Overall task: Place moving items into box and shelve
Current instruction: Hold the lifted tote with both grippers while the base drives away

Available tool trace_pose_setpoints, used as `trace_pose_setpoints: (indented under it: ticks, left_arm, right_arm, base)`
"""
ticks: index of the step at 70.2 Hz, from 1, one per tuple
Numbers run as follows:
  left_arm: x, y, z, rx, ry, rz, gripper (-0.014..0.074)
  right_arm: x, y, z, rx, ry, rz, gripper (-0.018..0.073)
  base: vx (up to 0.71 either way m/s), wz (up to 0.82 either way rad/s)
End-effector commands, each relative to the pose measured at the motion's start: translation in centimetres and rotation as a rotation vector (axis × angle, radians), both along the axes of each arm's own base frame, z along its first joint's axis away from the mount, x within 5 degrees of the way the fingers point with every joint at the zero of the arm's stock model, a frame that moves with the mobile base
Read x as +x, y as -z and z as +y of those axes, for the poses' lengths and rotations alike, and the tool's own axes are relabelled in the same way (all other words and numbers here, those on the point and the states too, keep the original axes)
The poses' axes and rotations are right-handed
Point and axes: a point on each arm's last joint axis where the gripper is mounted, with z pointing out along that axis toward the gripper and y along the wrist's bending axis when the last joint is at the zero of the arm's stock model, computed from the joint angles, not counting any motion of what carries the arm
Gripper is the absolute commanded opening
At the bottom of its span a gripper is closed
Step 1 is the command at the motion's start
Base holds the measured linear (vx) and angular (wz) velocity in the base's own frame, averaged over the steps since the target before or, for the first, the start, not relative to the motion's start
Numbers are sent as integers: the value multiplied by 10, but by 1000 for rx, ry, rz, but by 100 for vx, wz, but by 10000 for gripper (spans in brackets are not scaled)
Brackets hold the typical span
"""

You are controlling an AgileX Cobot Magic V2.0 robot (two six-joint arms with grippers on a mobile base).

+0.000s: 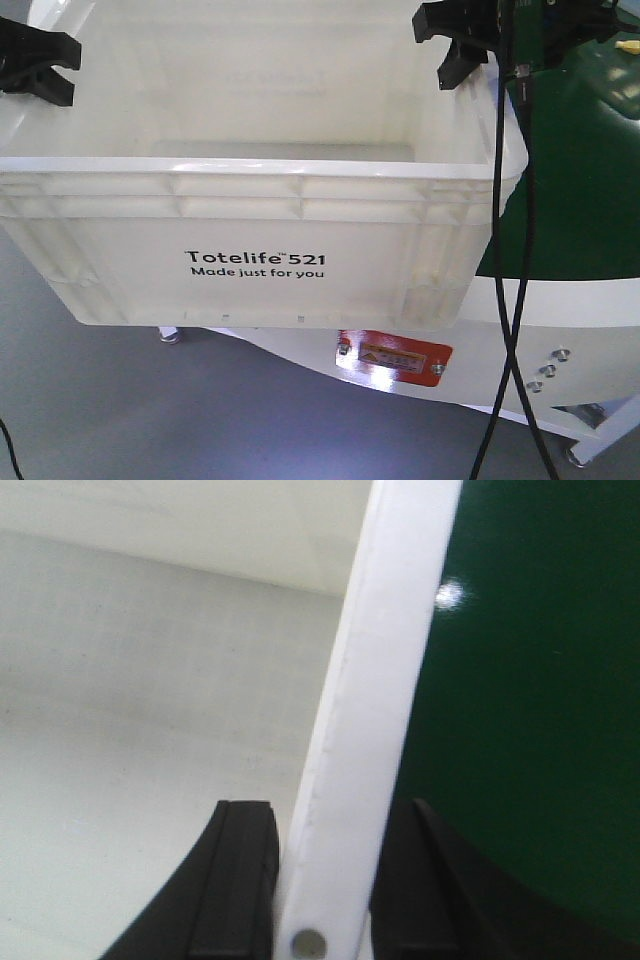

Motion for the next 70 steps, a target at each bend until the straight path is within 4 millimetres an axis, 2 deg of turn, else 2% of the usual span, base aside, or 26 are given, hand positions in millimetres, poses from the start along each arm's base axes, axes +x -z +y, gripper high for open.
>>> trace_pose_setpoints:
  ticks: [1,70]
  left_arm:
    - [-6,-38,-3,-59,-5,-219,-26]
    - [-6,-38,-3,-59,-5,-219,-26]
  right_arm:
    - [-14,-40,-1,74,-40,-181,-12]
    - [-15,-39,-1,72,-41,-175,-12]
  base:
    - [-10,44]
    - [-12,47]
